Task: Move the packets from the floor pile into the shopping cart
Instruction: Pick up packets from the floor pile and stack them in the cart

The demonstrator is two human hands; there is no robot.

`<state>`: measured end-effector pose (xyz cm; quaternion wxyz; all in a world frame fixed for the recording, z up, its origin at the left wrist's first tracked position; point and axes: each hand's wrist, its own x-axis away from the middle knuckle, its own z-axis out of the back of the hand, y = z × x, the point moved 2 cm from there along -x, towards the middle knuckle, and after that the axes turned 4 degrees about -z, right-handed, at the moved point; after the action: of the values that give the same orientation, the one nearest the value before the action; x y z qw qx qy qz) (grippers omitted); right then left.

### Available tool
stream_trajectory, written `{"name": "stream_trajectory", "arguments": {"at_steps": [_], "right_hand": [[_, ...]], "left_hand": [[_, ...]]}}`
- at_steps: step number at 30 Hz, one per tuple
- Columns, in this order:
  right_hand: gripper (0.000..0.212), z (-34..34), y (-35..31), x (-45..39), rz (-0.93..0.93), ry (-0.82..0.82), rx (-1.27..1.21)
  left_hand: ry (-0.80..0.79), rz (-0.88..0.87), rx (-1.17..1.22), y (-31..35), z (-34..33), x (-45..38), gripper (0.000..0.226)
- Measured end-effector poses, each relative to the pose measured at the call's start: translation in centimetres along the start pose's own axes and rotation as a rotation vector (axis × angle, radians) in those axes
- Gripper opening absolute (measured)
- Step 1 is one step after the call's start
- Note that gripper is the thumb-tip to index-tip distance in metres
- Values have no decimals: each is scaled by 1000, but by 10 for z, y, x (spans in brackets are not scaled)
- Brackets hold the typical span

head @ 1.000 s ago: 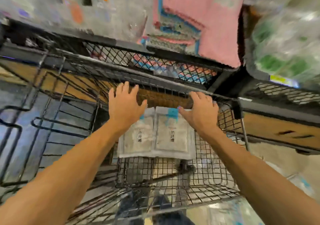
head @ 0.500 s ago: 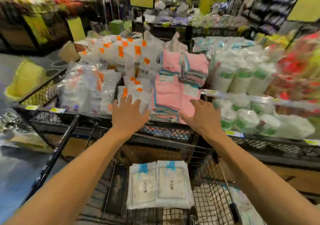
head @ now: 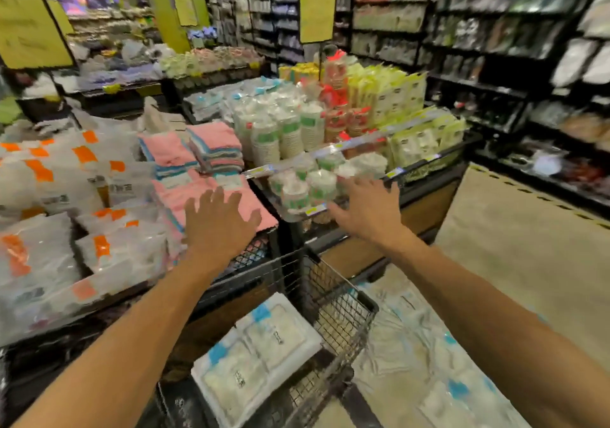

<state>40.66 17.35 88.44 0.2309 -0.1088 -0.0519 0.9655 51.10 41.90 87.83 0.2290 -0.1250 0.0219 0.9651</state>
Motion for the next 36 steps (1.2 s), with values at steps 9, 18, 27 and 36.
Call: {"name": "stream_trajectory", "arguments": {"at_steps": [9,18,27,36], "right_hand": [[67,30,177,141,-448,57,94],[64,68,343,279,-708,94,116],[71,72,468,399,-864,30,188],[74,30,533,448,-1086,-30,117]], "left_hand": [[-90,-415,99,191,8,33,72],[-88,-688,175,395,18,105,71],[-108,-866,199,550,-2,200,67],[-175,-939,149,610,-61,195,71]]}}
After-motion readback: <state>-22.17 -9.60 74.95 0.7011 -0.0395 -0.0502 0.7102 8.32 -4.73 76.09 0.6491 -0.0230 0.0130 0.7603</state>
